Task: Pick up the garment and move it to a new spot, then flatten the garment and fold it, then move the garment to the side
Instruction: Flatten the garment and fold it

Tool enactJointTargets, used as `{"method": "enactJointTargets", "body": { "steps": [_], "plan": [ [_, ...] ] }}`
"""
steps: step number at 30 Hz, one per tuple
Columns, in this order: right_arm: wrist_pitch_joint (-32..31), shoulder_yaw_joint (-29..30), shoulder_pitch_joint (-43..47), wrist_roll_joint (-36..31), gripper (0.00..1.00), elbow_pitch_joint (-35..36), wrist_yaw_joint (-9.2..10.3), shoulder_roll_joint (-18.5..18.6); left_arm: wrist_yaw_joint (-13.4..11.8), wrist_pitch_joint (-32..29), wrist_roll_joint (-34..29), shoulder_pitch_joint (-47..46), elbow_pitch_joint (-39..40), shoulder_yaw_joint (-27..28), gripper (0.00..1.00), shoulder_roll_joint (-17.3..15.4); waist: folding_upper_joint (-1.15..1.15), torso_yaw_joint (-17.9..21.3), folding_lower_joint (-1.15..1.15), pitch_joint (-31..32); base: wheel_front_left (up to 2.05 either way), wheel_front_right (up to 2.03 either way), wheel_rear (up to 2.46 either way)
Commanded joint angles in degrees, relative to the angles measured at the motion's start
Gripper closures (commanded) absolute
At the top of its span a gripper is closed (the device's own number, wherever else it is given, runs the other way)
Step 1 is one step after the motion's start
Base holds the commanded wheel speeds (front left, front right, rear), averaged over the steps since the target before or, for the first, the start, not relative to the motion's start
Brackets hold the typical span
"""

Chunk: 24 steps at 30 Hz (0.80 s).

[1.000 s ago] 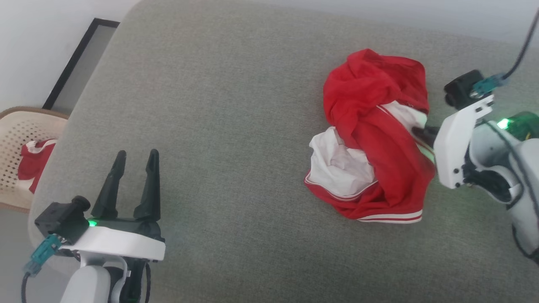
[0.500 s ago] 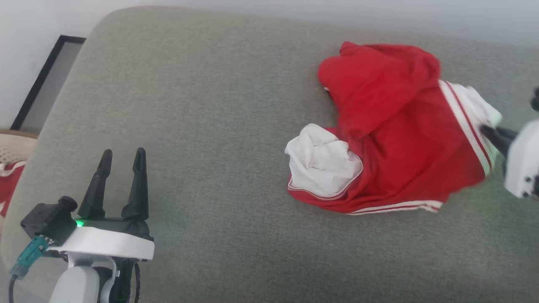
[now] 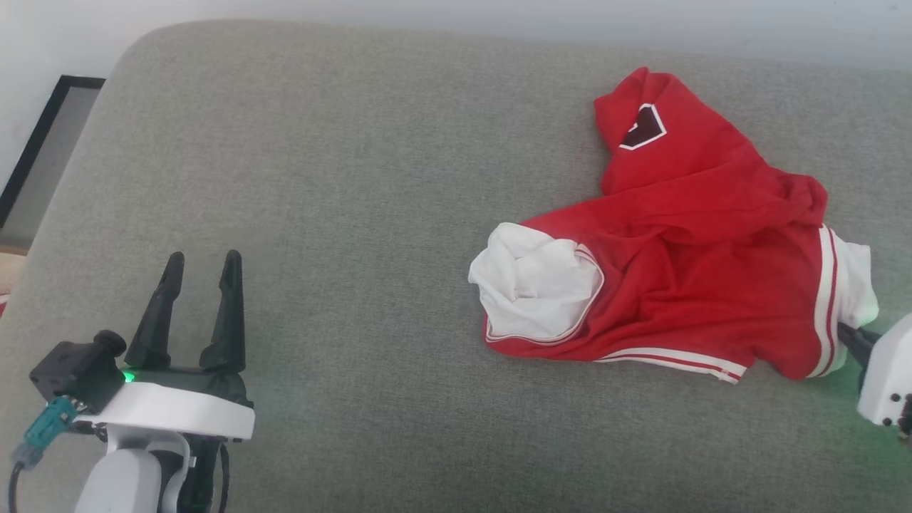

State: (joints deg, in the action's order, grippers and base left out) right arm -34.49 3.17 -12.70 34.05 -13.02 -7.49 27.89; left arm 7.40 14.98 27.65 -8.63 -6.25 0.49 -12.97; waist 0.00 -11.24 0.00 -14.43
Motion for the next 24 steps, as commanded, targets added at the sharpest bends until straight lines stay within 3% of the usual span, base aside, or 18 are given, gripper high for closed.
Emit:
{"method": "enactJointTargets", "body": {
  "steps": [1, 2, 12, 17, 24],
  "plan": [
    [-0.1, -0.1, -0.2, -1.0, 0.11, -0.8, 0.0, -1.3, 0.1, 0.3, -0.1, -1.0, -0.2, -0.3, 0.0, -0.7, 0.0, 0.4, 0.0, 0.2, 0.0, 0.0, 0.0],
    [-0.2, 0.0, -0.5, -1.3, 0.0, -1.1, 0.0, -2.0, 0.1, 0.3, 0.1, -1.0, -0.4, -0.4, 0.0, -1.0, 0.0, 0.7, 0.0, 0.4, 0.0, 0.0, 0.0],
    [-0.5, -3.4, -2.8, -3.9, 0.0, 2.4, 0.0, -2.8, 0.1, -0.4, 4.4, -2.9, -2.8, -6.4, 0.0, -7.2, 0.0, 4.6, 0.0, 2.9, 0.0, 0.0, 0.0],
    [2.6, -3.8, -2.4, -5.2, 0.0, 6.3, 0.0, -3.1, 0.1, -7.0, 9.2, -6.0, -2.1, -11.2, 0.0, -12.0, 0.0, 7.5, 0.0, 4.3, 0.0, 0.0, 0.0],
    [13.1, -3.2, -2.1, -9.6, 0.0, 10.2, 0.0, -5.1, 0.1, -20.6, 14.8, -10.9, 0.9, -14.6, 0.0, -16.9, 0.0, 12.5, 0.0, 5.4, 0.0, 0.0, 0.0]
  ]
}}
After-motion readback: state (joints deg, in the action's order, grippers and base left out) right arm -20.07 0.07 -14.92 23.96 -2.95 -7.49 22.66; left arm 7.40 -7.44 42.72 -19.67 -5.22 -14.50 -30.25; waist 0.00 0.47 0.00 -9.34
